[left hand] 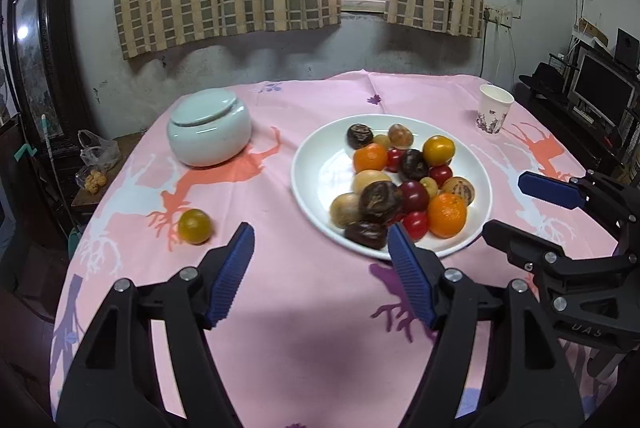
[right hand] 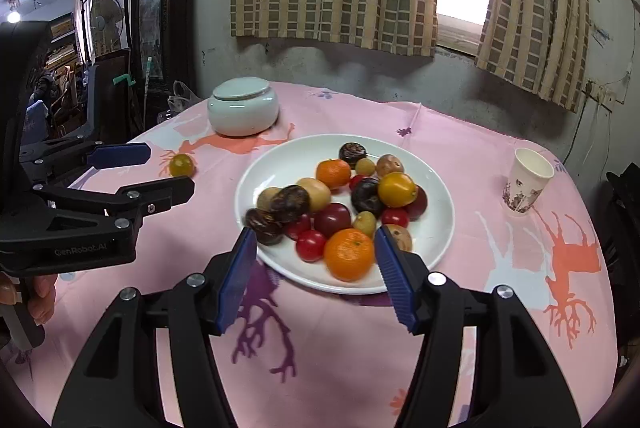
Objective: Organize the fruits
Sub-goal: 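Grasp the small yellow fruit beside the white jar with the left tool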
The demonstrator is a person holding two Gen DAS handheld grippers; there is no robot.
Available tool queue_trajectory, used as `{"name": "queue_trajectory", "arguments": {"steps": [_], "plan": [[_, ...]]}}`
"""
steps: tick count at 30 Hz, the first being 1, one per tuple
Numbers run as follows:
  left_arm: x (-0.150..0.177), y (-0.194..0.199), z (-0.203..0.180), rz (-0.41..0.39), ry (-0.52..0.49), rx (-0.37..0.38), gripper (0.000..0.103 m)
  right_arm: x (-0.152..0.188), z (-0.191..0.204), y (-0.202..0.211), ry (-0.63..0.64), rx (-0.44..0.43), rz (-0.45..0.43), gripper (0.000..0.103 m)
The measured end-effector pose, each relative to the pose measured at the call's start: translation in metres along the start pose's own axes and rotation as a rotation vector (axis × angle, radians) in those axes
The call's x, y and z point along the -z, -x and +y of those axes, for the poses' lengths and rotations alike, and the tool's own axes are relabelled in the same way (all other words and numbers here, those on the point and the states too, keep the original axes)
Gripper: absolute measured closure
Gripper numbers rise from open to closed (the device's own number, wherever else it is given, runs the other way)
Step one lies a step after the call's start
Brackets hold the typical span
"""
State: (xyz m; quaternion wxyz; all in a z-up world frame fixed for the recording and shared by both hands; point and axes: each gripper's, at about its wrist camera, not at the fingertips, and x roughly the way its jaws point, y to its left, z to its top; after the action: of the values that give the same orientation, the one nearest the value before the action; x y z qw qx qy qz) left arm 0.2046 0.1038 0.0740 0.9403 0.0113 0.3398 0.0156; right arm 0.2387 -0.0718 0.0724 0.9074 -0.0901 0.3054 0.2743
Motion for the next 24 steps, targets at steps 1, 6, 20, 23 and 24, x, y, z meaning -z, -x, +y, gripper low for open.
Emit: {"name": "queue_trajectory", "arguments": {"steps": [1,6,20,23,24], "plan": [[0.002,0.001,0.006,0.000,0.003,-0.007,0.031,0.000,0.006,0.001,-0.004,-0.003,-0.002,0.041],[0.013,-0.001,0.045,0.012,0.021,-0.034,0.030,-0.002,0.035,-0.004,-0.001,-0.037,-0.015,0.041],[0.030,-0.061,0.139,0.057,0.010,-0.089,0.028,-0.016,0.110,-0.076,0.105,-0.158,0.063,0.041],[0.028,-0.079,0.136,0.069,0.000,-0.066,0.028,-0.016,0.111,-0.088,0.114,-0.162,0.078,0.041],[0.026,-0.084,0.134,0.072,-0.004,-0.064,0.028,-0.016,0.110,-0.091,0.114,-0.166,0.083,0.041]]}}
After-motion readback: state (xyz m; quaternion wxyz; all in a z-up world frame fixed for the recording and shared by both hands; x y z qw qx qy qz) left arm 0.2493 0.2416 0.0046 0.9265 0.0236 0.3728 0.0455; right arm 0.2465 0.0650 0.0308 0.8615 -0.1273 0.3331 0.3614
